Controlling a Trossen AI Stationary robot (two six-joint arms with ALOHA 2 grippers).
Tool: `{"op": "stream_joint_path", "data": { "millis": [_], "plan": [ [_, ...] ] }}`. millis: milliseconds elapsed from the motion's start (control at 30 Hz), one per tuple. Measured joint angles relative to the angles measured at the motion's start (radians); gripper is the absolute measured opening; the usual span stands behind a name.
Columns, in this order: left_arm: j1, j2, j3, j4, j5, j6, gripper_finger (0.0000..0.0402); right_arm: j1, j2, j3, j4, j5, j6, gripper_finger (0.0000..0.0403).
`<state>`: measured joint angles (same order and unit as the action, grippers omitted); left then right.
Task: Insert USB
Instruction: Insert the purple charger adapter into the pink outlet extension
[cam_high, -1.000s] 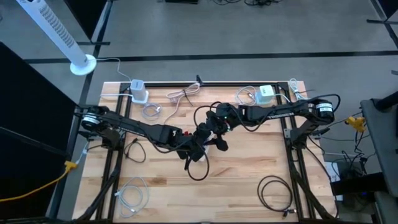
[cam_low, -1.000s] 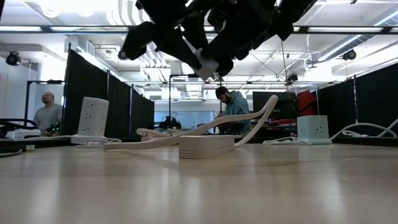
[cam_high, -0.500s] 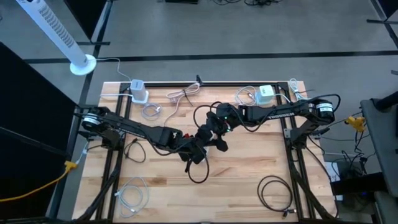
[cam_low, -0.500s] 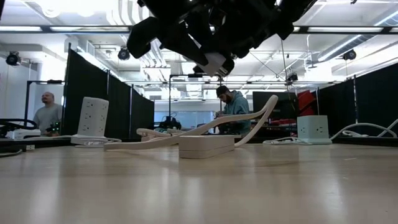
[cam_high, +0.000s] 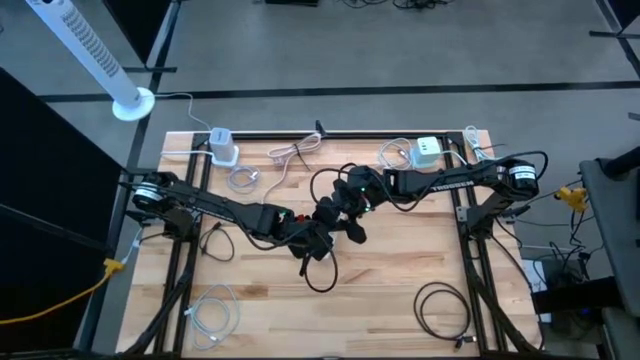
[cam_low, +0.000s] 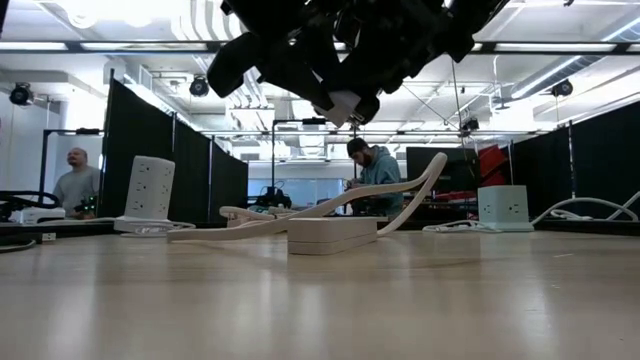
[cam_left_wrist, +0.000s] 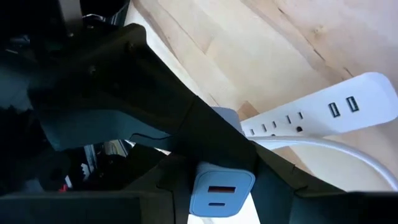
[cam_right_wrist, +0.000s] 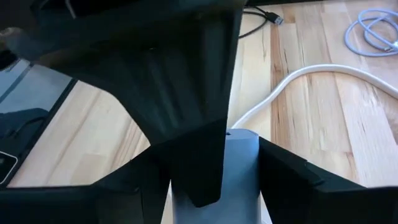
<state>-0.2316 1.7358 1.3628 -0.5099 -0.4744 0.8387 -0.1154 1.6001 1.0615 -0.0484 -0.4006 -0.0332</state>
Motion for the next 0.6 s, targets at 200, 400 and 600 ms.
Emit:
{"op": "stream_joint_path", "data": {
  "millis": [200,400,600],
  "plan": [
    [-0.001,0.000,0.000,0.003,0.003,-0.071,0.0118,0.000,0.000,0.000,-0.003,-0.001,-0.013,0.0190],
    [0.000,-0.003,0.000,-0.014,-0.017,-0.125,0.0199,-0.002,-0.002,-0.003,-0.020,0.033,-0.044,0.0190],
    [-0.001,-0.007,0.000,-0.026,-0.062,-0.183,0.0291,-0.005,-0.002,-0.003,-0.048,0.020,-0.057,0.0190]
  ]
}}
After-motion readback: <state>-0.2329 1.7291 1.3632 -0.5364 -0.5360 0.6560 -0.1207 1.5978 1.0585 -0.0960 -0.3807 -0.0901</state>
